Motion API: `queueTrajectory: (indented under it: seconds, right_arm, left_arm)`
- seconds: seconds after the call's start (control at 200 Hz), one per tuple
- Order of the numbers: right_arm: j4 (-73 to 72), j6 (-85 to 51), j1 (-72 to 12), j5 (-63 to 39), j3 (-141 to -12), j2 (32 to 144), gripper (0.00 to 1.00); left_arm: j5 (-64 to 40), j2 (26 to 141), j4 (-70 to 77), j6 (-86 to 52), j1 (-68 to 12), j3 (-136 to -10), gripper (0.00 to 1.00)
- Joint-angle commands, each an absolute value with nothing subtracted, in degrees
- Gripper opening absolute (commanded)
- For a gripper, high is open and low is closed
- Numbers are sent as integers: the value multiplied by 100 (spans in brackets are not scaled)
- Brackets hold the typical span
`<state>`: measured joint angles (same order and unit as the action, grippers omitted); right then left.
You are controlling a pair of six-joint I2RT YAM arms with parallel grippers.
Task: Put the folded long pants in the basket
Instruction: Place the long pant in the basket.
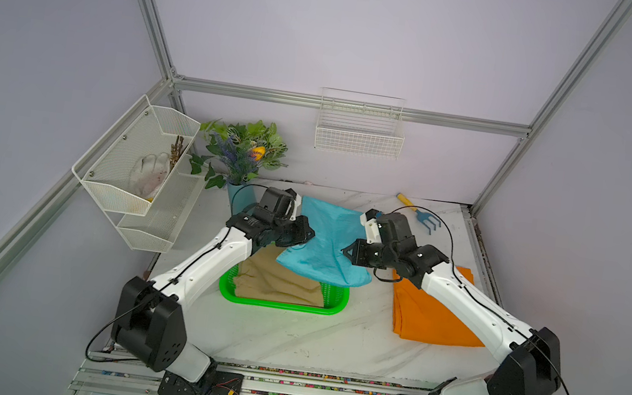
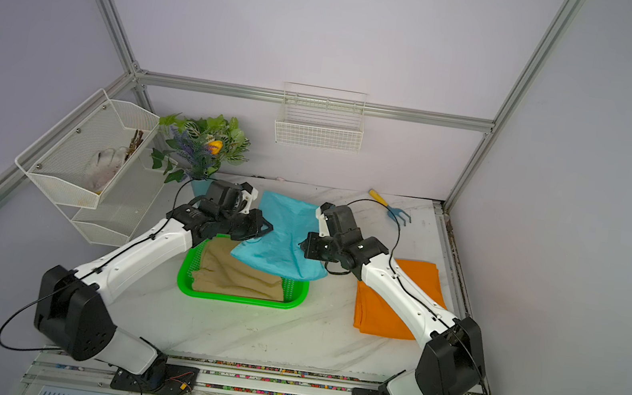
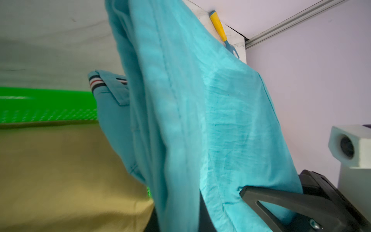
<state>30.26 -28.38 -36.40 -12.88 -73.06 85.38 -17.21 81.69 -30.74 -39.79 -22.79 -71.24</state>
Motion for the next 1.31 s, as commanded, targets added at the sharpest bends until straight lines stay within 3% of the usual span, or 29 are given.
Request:
queueTrajectory:
  seconds: [0.0, 0.13, 0.32, 0.58, 0.975, 1.03, 1.065, 1.1, 1.145, 1.2, 1.24, 1.275, 1.3]
  right_arm:
    - [3057, -3012, -4366, -889, -7305, 8455, 0]
    - [2831, -3478, -4989, -872, -7053, 8670, 0]
    - [2681, -3945, -5058, -760, -6905, 9073, 0]
    - [1563, -4647, -5054, -448, -6463, 9385, 0]
    - [1957, -4153, -4673, -507, -6920, 10289, 0]
    - [2017, -4010, -4617, -441, -6906, 10220, 9]
    - [2021, -3910, -4590, -418, -6890, 10158, 16]
    - [2051, -3803, -4571, -405, -6894, 10090, 25]
    - [2121, -3704, -4549, -356, -6923, 10019, 36]
    - [2222, -3561, -4535, -301, -7008, 9911, 50]
    - [2327, -3476, -4514, -274, -7108, 9842, 59]
    - [2396, -3395, -4506, -252, -7177, 9771, 64]
    - [2459, -3343, -4488, -242, -7240, 9714, 74]
  left_arm:
    - [-1144, 7113, -2949, -3658, -2175, -6679, 0]
    - [-916, 6491, -3433, -3596, -2118, -6170, 0]
    - [-729, 6172, -3239, -3437, -1936, -5371, 0]
    - [-600, 7122, -2620, -3145, -1540, -5303, 0]
    - [-666, 8361, -2724, -2882, -1179, -5233, 0]
    - [-795, 8450, -2802, -2892, -1184, -5280, 0]
    - [-859, 8485, -2896, -2883, -1179, -5352, 7]
    - [-889, 8504, -3011, -2883, -1173, -5452, 19]
    - [-855, 8476, -3154, -2883, -1178, -5578, 48]
    - [-784, 8402, -3278, -2883, -1181, -5732, 73]
    - [-723, 8330, -3358, -2859, -1184, -5863, 98]
    - [-678, 8267, -3410, -2816, -1178, -6009, 100]
    - [-613, 8236, -3471, -2812, -1185, -6133, 100]
